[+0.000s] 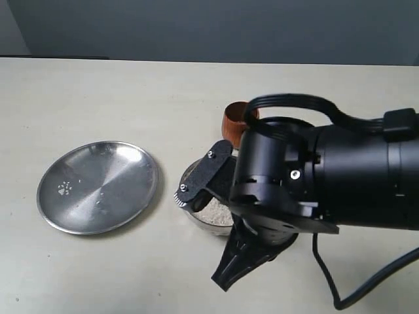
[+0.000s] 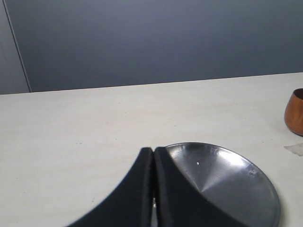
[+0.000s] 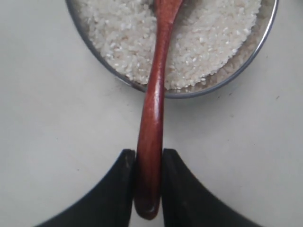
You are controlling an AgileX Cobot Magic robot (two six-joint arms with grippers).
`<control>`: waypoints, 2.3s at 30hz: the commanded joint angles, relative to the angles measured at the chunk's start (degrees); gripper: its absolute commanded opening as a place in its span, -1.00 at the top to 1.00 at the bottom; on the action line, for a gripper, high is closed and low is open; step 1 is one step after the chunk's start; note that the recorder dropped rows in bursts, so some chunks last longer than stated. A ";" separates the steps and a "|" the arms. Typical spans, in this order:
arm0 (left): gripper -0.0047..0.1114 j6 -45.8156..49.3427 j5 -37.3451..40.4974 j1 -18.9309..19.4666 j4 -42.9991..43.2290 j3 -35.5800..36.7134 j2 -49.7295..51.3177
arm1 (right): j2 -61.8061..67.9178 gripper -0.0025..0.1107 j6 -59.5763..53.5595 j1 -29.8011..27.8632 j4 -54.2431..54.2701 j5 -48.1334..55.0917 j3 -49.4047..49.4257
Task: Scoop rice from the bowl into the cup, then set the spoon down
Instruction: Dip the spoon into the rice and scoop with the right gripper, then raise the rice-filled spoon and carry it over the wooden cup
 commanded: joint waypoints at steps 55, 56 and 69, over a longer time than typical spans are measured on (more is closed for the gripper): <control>0.91 -0.06 -0.39 -0.43 -0.05 0.25 -0.21 | -11.62 0.97 3.64 -9.42 15.49 -12.53 9.86; 0.91 -0.06 -0.39 -0.43 -0.05 0.25 -0.21 | -12.33 0.97 3.55 -9.69 15.49 -13.88 10.85; 0.91 -0.06 -0.39 -0.43 -0.05 0.25 -0.21 | -14.64 0.97 0.21 -15.64 18.48 -21.61 14.33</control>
